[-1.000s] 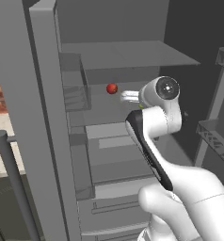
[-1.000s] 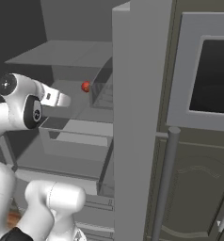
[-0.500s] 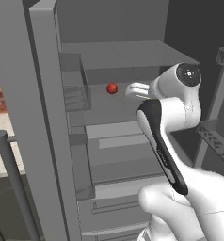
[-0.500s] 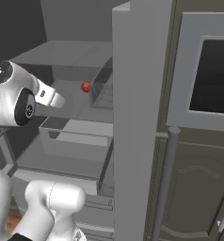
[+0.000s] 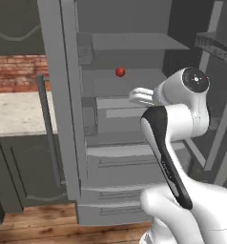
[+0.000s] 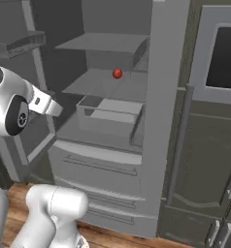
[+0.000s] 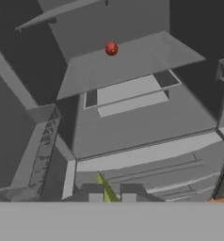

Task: Take the lemon wedge from the fridge and place it on the plate with fish on the dining counter.

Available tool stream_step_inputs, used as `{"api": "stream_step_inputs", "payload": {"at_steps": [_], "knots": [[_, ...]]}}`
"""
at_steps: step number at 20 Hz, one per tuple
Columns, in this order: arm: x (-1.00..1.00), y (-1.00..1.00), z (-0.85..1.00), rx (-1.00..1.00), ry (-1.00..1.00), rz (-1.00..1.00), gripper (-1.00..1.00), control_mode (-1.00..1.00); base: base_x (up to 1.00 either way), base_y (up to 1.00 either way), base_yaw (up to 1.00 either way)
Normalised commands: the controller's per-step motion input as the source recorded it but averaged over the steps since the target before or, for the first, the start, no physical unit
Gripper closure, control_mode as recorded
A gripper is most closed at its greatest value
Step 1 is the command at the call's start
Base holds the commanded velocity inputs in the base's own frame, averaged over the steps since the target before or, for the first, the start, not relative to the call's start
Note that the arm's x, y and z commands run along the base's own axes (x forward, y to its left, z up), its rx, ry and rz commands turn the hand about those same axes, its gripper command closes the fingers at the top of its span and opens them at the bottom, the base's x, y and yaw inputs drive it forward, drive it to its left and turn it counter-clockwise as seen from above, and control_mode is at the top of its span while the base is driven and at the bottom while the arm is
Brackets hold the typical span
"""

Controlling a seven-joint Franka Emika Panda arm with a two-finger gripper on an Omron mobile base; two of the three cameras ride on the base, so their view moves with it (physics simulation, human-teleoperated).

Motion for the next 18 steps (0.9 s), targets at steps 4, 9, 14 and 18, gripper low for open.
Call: {"api": "stream_step_inputs", "payload": {"at_steps": [4,9,14,18], "knots": [[0.0,0.0,0.0,0.0,0.0,0.0,1.0,1.0,-0.92,0.0,0.67],[0.0,0.0,0.0,0.0,0.0,0.0,1.0,1.0,-0.35,0.0,0.87],[0.0,0.0,0.0,0.0,0.0,0.0,1.0,1.0,-0.02,0.03,0.96],[0.0,0.0,0.0,0.0,0.0,0.0,1.0,1.0,0.0,0.12,0.96]]}}
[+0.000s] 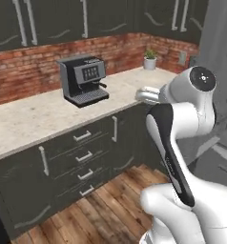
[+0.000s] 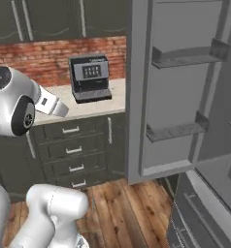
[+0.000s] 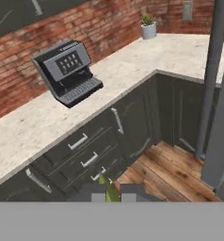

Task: Take the lemon wedge from the fridge and place it on the plate with fish on the dining counter.

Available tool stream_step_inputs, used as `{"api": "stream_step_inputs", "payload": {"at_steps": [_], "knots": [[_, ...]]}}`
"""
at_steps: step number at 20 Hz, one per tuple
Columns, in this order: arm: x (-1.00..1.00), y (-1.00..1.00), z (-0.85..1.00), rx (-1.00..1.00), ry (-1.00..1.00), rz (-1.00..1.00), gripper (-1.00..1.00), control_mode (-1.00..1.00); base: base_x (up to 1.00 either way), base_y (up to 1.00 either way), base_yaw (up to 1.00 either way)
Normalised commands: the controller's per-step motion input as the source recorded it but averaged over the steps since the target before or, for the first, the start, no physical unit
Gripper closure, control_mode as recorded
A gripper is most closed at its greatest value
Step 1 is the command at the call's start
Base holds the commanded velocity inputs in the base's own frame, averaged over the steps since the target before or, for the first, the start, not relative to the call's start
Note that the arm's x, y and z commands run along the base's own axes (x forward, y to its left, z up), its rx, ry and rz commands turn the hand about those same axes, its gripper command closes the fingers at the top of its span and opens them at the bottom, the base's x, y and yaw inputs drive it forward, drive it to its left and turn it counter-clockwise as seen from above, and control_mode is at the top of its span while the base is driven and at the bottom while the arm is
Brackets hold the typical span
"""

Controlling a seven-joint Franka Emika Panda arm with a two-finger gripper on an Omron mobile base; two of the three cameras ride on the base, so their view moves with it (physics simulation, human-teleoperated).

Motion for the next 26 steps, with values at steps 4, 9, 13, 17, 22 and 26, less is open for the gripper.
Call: {"api": "stream_step_inputs", "payload": {"at_steps": [4,9,13,17,22,26], "knots": [[0.0,0.0,0.0,0.0,0.0,0.0,1.0,1.0,0.0,0.18,0.96],[0.0,0.0,0.0,0.0,0.0,0.0,1.0,1.0,0.0,0.17,0.97],[0.0,0.0,0.0,0.0,0.0,0.0,1.0,1.0,0.0,0.16,0.98],[0.0,0.0,0.0,0.0,0.0,0.0,1.0,1.0,0.0,0.15,0.98],[0.0,0.0,0.0,0.0,0.0,0.0,1.0,1.0,0.0,0.14,0.98],[0.0,0.0,0.0,0.0,0.0,0.0,1.0,1.0,0.0,0.13,0.99]]}}
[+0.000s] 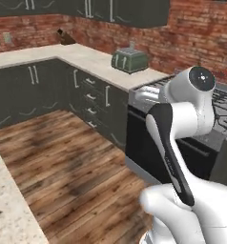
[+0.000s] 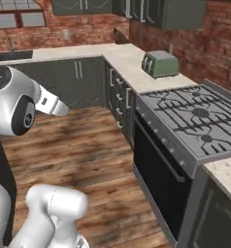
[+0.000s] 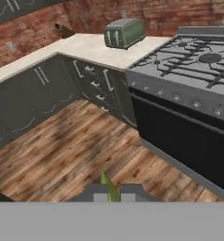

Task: Take the lemon wedge from the fridge and place it on the plate with fish on the dining counter.

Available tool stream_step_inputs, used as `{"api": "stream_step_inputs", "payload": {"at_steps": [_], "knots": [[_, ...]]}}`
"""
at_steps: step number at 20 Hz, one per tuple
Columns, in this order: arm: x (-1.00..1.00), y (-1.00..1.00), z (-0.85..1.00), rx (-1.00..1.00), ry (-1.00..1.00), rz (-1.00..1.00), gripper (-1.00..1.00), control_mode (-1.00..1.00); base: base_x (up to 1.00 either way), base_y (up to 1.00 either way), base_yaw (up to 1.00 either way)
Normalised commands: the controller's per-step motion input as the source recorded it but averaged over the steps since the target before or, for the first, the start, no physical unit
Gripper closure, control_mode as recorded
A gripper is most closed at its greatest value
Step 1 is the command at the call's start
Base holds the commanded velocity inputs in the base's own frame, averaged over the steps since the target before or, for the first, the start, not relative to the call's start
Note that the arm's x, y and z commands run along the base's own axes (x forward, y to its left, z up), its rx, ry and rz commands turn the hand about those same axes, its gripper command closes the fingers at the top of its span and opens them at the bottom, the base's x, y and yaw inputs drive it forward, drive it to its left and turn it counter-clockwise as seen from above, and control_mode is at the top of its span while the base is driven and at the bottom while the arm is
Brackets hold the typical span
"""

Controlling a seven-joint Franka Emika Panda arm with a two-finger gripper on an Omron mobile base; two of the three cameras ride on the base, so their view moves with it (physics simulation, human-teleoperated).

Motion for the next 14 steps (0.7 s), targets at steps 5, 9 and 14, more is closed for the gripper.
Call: {"api": "stream_step_inputs", "payload": {"at_steps": [5,9,14], "knots": [[0.0,0.0,0.0,0.0,0.0,0.0,1.0,1.0,0.05,0.02,0.93],[0.0,0.0,0.0,0.0,0.0,0.0,1.0,1.0,0.05,0.0,0.82],[0.0,0.0,0.0,0.0,0.0,0.0,1.0,1.0,-0.05,0.0,0.78]]}}
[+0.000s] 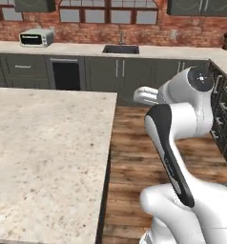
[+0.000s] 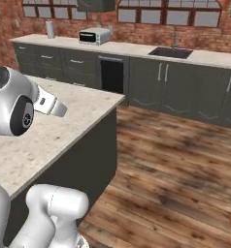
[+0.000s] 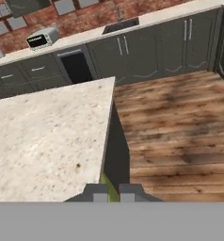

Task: Take the lemon wedge from the fridge and place it on the plate with fish on the dining counter.

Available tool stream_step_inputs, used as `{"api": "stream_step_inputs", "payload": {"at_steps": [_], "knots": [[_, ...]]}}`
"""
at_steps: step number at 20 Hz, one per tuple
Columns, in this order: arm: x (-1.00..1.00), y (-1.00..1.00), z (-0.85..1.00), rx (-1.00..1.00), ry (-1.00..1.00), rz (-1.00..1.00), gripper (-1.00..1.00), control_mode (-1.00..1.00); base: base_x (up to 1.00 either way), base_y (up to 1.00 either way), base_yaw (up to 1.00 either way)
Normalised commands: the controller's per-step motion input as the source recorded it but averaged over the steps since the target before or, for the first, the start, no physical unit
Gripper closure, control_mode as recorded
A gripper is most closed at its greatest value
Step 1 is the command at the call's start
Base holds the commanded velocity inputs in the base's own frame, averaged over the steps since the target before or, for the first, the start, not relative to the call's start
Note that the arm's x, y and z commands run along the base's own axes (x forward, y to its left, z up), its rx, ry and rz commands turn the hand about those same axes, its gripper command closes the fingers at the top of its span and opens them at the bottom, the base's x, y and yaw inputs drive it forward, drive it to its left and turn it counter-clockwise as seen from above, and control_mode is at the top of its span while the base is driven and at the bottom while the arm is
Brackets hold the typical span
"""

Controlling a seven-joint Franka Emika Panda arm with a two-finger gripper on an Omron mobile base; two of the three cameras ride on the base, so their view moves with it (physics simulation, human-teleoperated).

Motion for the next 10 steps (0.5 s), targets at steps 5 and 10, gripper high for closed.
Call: {"api": "stream_step_inputs", "payload": {"at_steps": [5,10], "knots": [[0.0,0.0,0.0,0.0,0.0,0.0,1.0,1.0,-0.13,-0.39,0.65],[0.0,0.0,0.0,0.0,0.0,0.0,1.0,1.0,-0.1,-0.48,0.62]]}}
